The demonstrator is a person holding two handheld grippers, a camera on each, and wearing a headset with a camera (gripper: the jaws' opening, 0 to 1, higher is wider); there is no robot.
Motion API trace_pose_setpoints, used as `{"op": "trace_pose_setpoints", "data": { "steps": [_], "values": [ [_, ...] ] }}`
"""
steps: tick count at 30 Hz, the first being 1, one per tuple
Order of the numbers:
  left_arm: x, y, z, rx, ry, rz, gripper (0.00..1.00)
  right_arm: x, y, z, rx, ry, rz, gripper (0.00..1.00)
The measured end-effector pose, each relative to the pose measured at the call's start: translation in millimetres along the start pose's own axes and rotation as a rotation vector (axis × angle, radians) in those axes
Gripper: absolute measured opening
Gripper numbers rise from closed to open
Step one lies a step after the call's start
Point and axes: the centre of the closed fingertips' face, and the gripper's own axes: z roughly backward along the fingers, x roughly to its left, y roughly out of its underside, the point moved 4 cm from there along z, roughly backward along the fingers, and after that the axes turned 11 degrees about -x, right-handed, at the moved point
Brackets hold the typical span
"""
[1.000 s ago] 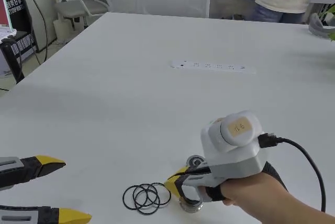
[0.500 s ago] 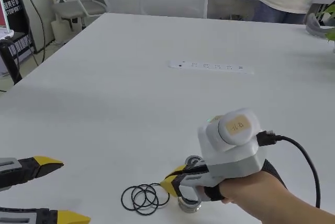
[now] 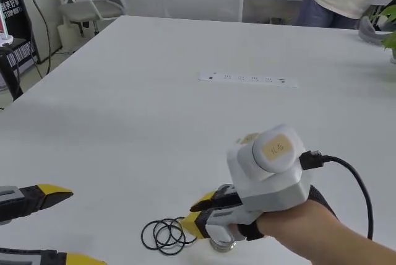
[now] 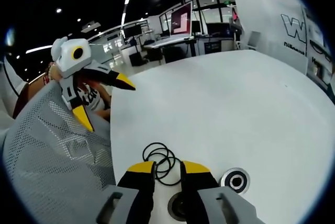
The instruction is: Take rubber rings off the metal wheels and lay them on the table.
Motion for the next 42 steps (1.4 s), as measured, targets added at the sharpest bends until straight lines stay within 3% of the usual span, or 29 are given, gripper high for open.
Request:
{"op": "trace_pose_setpoints", "data": {
  "steps": [12,18,27,42],
  "values": [
    [-1.4,-0.3,-0.4,-0.002,0.011,-0.001,0.75,17.0,-6.5,-1.7,0.033,-0.058,0.064,0.34],
    [-1.6,0.1,-0.1,-0.001,0.015,0.0,0.76,20.9,-14.8,1.9,0.021,-0.075,0.075,0.41],
    [-3.0,-0.1,0.0,0.002,0.025,-0.005,0.77,27.4,-27.1,8.6,0.004,-0.078,0.095,0.52],
    [-4.7,-1.4,-1.2,0.004,0.044,-0.012,0.8,26.8,-35.0,28.9,0.029,-0.078,0.139,0.75]
  ]
}}
